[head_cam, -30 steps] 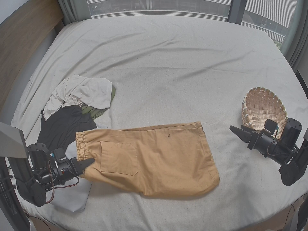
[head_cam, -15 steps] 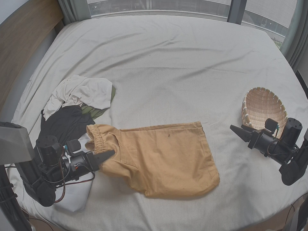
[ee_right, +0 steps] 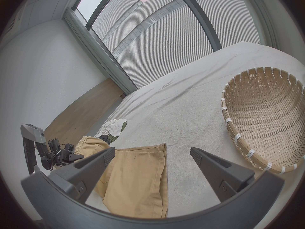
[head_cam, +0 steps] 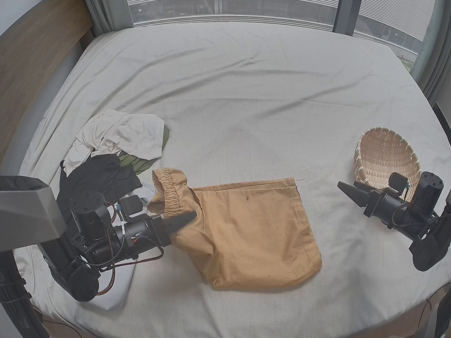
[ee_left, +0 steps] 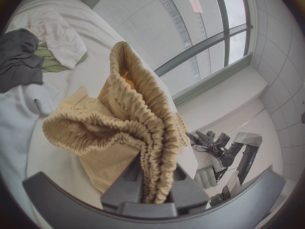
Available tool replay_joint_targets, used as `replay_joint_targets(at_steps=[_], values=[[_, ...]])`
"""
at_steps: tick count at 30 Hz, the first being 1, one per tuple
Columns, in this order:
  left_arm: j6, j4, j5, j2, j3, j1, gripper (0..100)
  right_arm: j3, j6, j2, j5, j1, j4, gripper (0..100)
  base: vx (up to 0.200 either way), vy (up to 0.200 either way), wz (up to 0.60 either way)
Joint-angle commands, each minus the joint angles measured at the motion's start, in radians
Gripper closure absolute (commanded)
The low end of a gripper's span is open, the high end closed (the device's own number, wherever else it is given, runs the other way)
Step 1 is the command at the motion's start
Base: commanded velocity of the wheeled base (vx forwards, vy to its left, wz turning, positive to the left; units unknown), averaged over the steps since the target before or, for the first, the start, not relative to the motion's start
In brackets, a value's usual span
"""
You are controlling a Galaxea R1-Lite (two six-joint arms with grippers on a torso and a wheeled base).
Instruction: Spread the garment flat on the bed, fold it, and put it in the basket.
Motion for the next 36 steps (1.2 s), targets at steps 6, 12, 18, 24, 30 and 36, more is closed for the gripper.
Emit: replay_joint_targets(at_steps=[6,12,18,24,30,36], values=[[-0.009,0.007,0.005,0.031,-0.076,-0.071,100,-0.001,0.001,-0.003,0.0,0.004,-0.001,0,0.0,0.0,0.0],[-0.03,-0.003,0.006,0.08,-0.125,-0.137,100,-0.006,0.003,-0.01,-0.001,0.002,-0.001,0,0.0,0.0,0.0],[-0.032,-0.001,0.023,0.135,-0.186,-0.196,100,-0.02,0.004,-0.011,-0.003,-0.004,-0.001,0,0.0,0.0,0.0],[-0.033,0.001,0.028,0.174,-0.228,-0.235,100,-0.023,0.004,-0.016,-0.003,-0.005,-0.001,0,0.0,0.0,0.0],[-0.084,0.008,0.029,0.192,-0.275,-0.282,100,-0.023,0.004,-0.019,-0.003,-0.005,-0.001,0,0.0,0.0,0.0],[-0.087,0.042,0.032,0.246,-0.346,-0.316,100,-0.023,0.004,-0.019,-0.003,-0.005,-0.001,0,0.0,0.0,0.0]])
